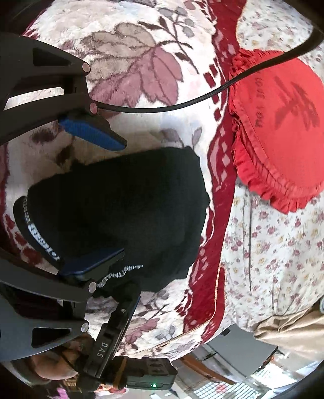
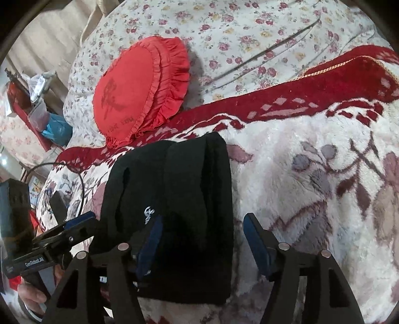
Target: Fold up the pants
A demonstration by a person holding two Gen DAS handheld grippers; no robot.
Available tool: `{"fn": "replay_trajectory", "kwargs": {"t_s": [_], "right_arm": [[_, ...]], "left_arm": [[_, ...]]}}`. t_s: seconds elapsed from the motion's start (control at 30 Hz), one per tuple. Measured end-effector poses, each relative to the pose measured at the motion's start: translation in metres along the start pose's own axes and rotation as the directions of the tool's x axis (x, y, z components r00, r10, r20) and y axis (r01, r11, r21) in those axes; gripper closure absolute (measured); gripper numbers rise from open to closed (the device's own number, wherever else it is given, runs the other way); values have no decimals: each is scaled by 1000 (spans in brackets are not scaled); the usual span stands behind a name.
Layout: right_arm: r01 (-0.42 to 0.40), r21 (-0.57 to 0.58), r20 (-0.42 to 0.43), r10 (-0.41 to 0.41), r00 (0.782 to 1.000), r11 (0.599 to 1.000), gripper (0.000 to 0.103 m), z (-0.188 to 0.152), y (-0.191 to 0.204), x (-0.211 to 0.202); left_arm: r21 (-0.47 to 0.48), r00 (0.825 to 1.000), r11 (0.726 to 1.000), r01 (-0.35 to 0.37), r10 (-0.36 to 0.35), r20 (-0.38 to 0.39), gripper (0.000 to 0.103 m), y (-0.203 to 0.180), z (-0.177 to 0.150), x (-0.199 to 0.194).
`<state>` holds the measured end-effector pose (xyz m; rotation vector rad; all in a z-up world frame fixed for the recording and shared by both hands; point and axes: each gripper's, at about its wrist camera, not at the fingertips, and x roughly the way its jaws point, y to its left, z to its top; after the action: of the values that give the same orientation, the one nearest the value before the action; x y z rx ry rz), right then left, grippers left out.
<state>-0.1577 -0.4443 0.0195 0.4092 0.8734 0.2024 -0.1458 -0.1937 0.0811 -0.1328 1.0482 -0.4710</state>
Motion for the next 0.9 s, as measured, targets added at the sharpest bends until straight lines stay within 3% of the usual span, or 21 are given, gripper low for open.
{"fn": "replay_trajectory", "kwargs": {"t_s": [0.17,0.27,0.67,0.7,0.73,0.83,0.9], "right_arm": [[-22,18,-15,23,1000,1000,30,5,-8,10],[-47,33,-27,48,998,998,25,7,-12,16],[-141,35,-42,142,989,989,22,10,-9,38],[-140,32,-34,141,989,990,24,9,-8,38],[-143,34,-30,144,989,989,34,8,-8,37],[-142,34,-12,142,990,989,50,6,-4,33],[-148,22,4,148,989,989,63,5,1,28]], "left_arm": [[-54,995,994,97,-98,-10,25,7,5,3],[-98,987,983,155,-158,-26,18,13,6,10],[-150,980,972,179,-190,-64,15,23,2,38],[-140,980,974,178,-188,-61,15,20,1,40],[-127,981,976,178,-186,-54,15,18,1,41],[-96,982,979,179,-183,-37,17,14,0,40],[-81,981,978,190,-192,-17,35,13,0,35]]}}
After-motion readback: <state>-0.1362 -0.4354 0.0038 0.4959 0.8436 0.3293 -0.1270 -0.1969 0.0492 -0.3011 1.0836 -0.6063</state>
